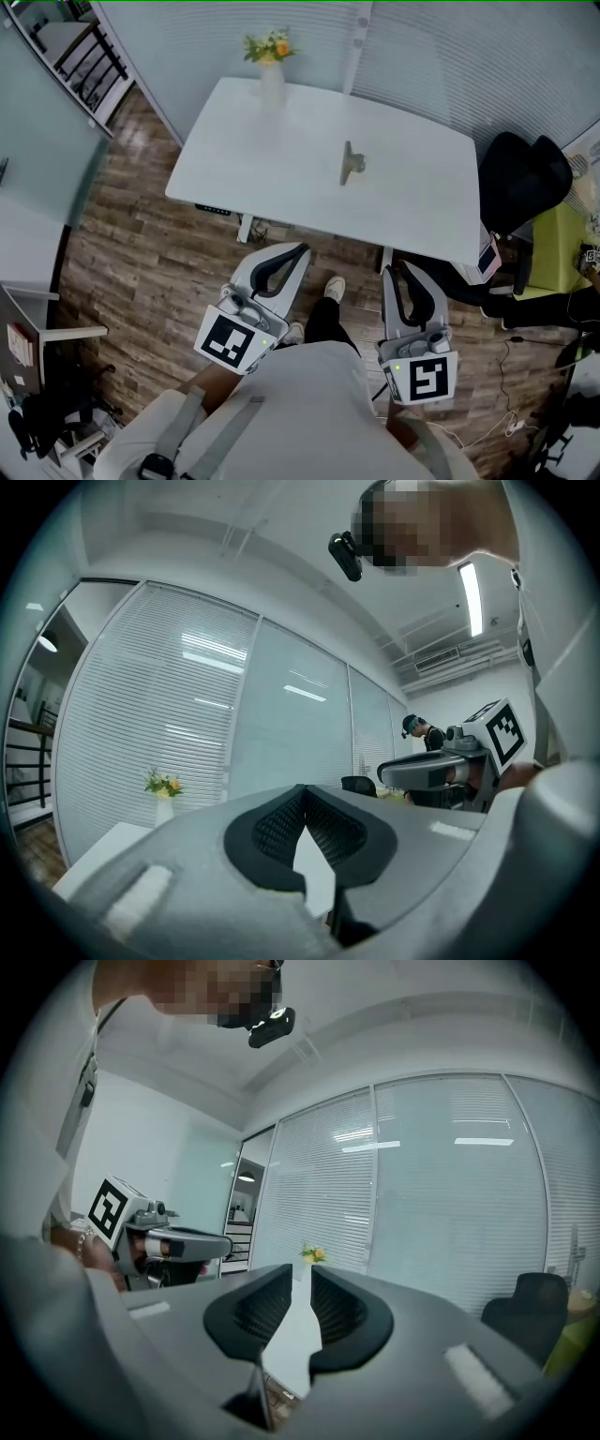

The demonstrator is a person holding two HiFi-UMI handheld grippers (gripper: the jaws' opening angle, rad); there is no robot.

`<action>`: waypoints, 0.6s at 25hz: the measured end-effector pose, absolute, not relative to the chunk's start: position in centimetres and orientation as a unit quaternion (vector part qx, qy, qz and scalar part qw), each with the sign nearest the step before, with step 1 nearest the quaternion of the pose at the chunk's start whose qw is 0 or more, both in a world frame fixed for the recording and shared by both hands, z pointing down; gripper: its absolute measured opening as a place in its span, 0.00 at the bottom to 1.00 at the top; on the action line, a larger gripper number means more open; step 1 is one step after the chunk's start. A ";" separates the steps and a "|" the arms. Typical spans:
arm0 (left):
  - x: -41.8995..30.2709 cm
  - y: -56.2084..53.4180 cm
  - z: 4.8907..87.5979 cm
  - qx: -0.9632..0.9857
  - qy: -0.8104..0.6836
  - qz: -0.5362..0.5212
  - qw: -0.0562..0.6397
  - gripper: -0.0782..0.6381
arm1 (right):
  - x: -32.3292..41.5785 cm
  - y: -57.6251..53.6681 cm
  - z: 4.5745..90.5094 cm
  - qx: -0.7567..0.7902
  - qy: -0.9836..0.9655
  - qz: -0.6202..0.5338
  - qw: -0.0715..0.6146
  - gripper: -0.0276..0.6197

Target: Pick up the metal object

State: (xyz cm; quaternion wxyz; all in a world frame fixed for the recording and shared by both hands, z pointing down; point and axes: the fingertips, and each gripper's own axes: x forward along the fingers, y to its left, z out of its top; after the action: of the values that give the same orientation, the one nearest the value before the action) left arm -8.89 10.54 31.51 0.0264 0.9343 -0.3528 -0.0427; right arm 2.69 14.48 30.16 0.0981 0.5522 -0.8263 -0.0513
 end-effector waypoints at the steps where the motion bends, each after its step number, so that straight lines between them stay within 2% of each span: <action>1: -8.4 9.8 31.5 0.935 -0.352 -0.042 0.026 0.11 | 3.1 13.7 30.2 0.553 -0.826 -0.051 0.097 0.14; 15: 0.1 -1.9 31.1 0.934 -0.354 -0.033 0.023 0.11 | 12.0 2.2 30.0 0.559 -0.823 -0.046 0.089 0.14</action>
State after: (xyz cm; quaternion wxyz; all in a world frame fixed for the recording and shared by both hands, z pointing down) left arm 0.10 -1.88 31.13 0.0229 0.9345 -0.3537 -0.0326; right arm 12.03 2.17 29.98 0.0891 0.5588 -0.8232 -0.0464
